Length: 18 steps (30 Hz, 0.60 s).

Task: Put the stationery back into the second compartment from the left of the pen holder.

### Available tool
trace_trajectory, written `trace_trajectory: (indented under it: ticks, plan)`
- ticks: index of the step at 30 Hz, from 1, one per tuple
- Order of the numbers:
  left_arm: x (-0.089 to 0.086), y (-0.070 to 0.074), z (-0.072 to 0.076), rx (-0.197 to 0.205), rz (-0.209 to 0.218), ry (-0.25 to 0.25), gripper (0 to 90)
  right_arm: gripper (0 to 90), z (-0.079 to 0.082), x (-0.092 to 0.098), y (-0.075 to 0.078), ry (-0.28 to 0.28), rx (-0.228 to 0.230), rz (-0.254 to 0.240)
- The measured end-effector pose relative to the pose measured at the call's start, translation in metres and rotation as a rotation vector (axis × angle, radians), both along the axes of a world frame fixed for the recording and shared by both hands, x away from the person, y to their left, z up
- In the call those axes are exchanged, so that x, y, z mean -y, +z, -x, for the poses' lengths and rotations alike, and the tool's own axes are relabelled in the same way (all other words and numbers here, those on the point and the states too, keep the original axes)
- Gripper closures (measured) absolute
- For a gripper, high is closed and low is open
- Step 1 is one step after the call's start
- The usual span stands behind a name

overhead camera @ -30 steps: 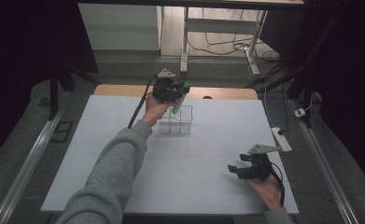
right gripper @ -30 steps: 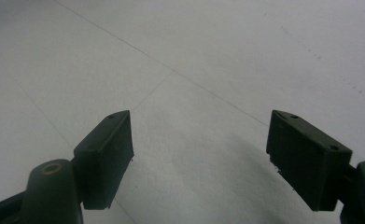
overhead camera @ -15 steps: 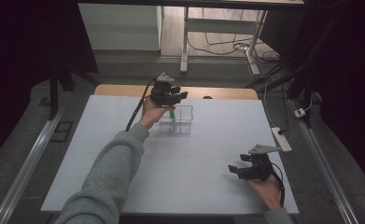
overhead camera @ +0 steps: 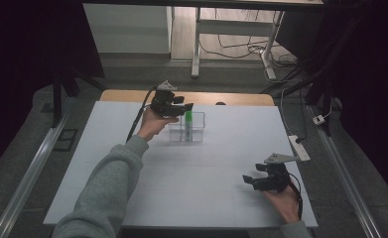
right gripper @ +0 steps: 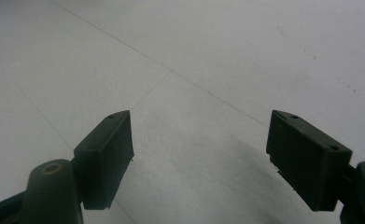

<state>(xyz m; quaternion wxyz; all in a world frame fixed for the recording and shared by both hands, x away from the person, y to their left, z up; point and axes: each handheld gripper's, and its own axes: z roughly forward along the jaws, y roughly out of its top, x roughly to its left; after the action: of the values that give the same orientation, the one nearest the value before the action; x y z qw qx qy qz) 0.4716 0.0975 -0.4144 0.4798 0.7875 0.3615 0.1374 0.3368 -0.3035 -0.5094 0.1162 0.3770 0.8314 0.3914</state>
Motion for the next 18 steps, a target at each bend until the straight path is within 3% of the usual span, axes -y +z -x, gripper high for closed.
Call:
trace_trajectory:
  ticks: [5,14,15,18]
  plan:
    - [-0.010,0.001,0.016,-0.008,-0.057,0.020,45.4,22.1,0.000,0.000,0.000,-0.002,0.002,0.003]
    - [-0.028,0.000,0.035,-0.036,-0.074,0.033,43.9,22.1,0.002,0.000,0.002,0.003,0.007,0.003]
    - [-0.033,0.000,0.042,-0.034,-0.091,0.038,43.9,22.1,0.002,0.000,0.001,0.004,0.009,0.003]
    - [-0.043,-0.002,0.053,-0.034,-0.086,0.046,43.9,22.1,0.002,0.000,0.002,0.002,0.008,0.004]
